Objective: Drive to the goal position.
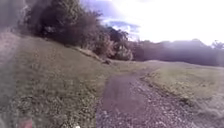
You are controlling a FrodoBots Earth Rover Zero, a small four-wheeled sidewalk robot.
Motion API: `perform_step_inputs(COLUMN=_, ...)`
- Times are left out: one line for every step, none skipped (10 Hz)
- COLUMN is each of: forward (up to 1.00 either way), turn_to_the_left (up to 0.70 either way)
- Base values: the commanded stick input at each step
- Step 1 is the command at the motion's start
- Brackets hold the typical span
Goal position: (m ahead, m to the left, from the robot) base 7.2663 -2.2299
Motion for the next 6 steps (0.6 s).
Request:
perform_step_inputs(forward=1.0, turn_to_the_left=0.0)
perform_step_inputs(forward=1.0, turn_to_the_left=0.0)
perform_step_inputs(forward=1.0, turn_to_the_left=0.0)
perform_step_inputs(forward=1.0, turn_to_the_left=0.0)
perform_step_inputs(forward=1.0, turn_to_the_left=0.0)
perform_step_inputs(forward=1.0, turn_to_the_left=0.0)
